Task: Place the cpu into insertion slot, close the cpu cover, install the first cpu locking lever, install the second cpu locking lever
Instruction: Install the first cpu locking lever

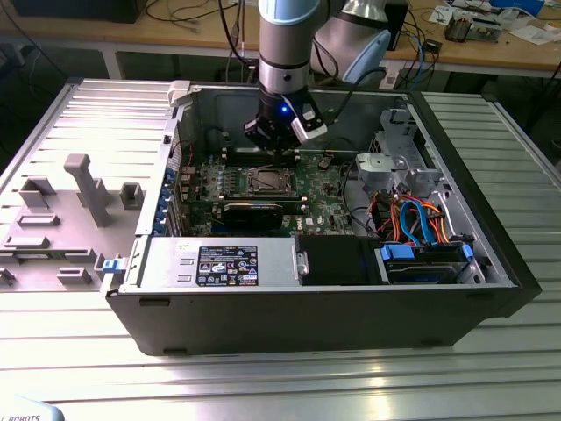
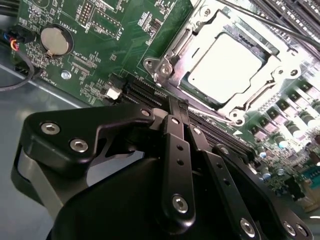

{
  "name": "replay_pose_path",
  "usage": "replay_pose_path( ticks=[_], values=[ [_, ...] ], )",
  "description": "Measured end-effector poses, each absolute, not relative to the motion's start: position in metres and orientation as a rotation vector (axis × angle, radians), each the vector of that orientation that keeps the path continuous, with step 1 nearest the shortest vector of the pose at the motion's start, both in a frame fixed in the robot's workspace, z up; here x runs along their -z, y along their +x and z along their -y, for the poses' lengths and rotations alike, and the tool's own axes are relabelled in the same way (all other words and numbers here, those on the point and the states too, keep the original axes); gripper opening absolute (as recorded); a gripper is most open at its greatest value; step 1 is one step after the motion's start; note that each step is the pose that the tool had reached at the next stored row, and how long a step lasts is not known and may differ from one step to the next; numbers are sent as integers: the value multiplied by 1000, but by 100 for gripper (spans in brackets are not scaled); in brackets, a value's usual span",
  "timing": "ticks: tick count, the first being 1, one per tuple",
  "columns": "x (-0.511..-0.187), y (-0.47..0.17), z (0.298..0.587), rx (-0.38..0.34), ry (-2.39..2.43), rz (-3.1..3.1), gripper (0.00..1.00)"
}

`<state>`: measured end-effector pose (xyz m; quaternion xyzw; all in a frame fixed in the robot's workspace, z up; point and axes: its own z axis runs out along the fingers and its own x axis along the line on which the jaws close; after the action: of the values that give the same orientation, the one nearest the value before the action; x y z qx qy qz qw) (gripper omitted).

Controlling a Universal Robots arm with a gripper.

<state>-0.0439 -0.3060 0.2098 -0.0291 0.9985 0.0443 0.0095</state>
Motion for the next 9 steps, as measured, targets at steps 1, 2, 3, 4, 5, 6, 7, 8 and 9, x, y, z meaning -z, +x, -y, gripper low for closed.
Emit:
replay_pose_path(
  ticks=[1, 2, 3, 4, 5, 6, 7, 8, 9],
  values=[
    [-209, -44, 306, -138, -91, -3118, 11],
    [-208, -43, 306, -138, -91, -3118, 11],
    [-206, -43, 306, -138, -91, -3118, 11],
    [-205, -42, 306, -138, -91, -3118, 11],
    [-205, -42, 306, -138, -91, -3118, 11],
    [-204, -42, 306, -138, -91, -3118, 11],
    [-204, -41, 306, -138, -91, -3118, 11],
    [-204, -41, 306, -138, -91, -3119, 11],
    [-204, -41, 306, -138, -91, -3118, 11]
  ],
)
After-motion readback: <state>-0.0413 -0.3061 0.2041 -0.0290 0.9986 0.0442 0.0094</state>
